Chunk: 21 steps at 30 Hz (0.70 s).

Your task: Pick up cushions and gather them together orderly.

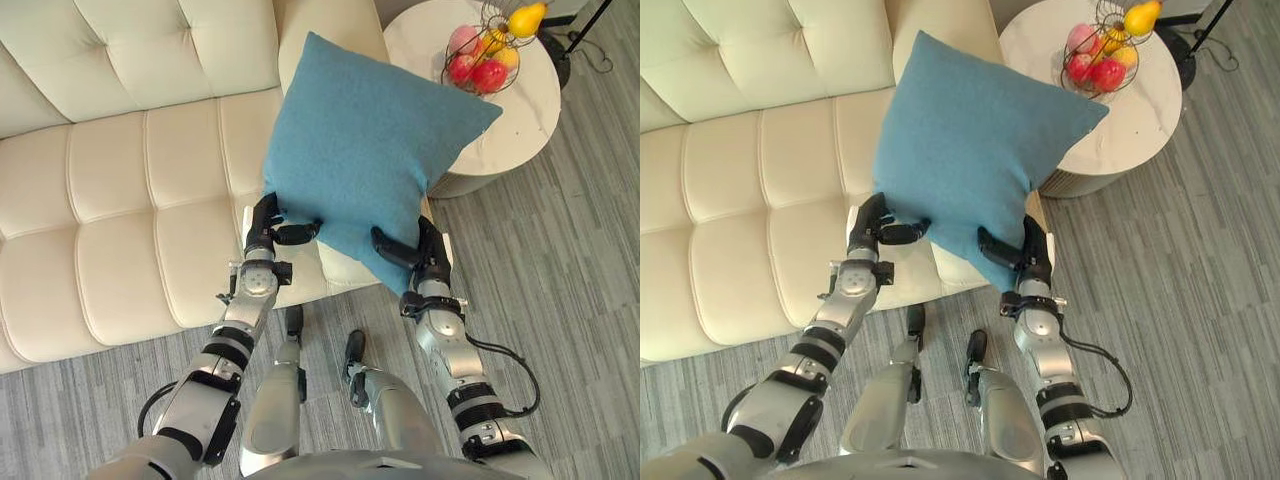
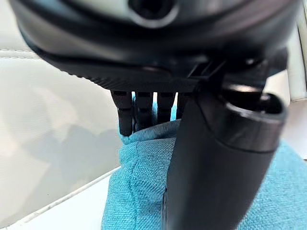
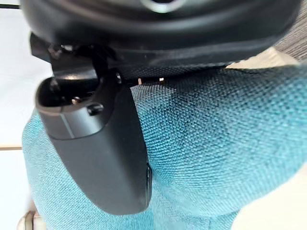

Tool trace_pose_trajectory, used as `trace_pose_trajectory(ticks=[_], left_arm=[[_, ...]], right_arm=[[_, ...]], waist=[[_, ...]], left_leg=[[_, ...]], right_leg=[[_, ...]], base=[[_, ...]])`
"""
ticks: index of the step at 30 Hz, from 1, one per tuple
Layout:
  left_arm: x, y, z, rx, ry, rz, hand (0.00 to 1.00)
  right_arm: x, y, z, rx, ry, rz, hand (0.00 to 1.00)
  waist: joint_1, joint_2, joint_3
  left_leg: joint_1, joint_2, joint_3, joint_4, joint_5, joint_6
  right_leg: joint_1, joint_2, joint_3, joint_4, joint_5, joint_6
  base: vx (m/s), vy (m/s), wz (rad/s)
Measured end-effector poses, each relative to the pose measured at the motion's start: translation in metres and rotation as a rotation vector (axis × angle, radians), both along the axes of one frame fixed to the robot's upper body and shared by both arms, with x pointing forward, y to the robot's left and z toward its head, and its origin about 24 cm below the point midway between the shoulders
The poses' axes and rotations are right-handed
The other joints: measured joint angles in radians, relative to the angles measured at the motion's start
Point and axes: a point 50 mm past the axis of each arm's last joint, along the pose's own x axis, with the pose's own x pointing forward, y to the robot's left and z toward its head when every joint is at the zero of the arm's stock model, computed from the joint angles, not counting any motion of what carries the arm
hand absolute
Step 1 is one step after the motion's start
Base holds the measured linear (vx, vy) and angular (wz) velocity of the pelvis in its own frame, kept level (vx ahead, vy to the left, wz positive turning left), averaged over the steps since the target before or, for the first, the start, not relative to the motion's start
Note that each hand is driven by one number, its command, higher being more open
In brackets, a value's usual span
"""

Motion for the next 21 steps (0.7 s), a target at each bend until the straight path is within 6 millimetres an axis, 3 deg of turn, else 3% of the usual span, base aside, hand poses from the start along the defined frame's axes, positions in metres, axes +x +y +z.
trace_pose_trajectory(ticks=[3, 7, 10, 16, 21], left_arm=[[0.001, -0.003, 0.007, -0.013, -0.028, -0.005, 0.0], [0.002, -0.005, 0.03, -0.02, -0.129, -0.021, 0.0], [0.0, -0.013, 0.031, -0.014, -0.139, -0.056, 0.0], [-0.034, -0.014, 0.006, -0.057, -0.092, -0.103, 0.0], [-0.069, -0.016, -0.035, -0.119, 0.053, -0.123, 0.0]], right_arm=[[0.001, 0.003, 0.004, 0.019, -0.017, 0.012, 0.0], [-0.006, -0.004, 0.005, 0.052, -0.035, -0.005, 0.0], [-0.015, -0.009, -0.002, 0.08, -0.02, -0.031, 0.0], [-0.044, -0.018, -0.027, 0.082, 0.067, -0.04, 0.0], [-0.078, -0.028, -0.055, 0.029, 0.189, -0.052, 0.0]], waist=[[0.002, 0.0, 0.0], [0.008, 0.0, 0.0], [0.008, 0.0, 0.0], [-0.005, 0.002, -0.009], [-0.011, 0.01, -0.064]], left_leg=[[-0.004, 0.001, 0.0, 0.0, 0.004, 0.001], [0.001, -0.003, 0.001, -0.001, 0.006, 0.0], [0.035, -0.006, 0.0, -0.004, 0.003, -0.003], [0.111, -0.01, 0.001, -0.005, -0.013, -0.021], [0.173, -0.031, -0.022, -0.006, -0.025, -0.011]], right_leg=[[-0.003, 0.001, -0.001, 0.0, 0.0, 0.0], [0.005, -0.002, -0.002, -0.006, 0.0, 0.0], [0.049, -0.004, -0.004, -0.027, 0.0, 0.0], [0.14, -0.005, -0.003, -0.064, -0.001, 0.001], [0.175, -0.031, -0.018, 0.02, -0.067, 0.009]], base=[[0.0, -0.041, 0.01], [0.03, -0.026, 0.01], [0.03, -0.017, 0.03], [0.03, -0.013, 0.01], [0.01, -0.002, 0.16]])
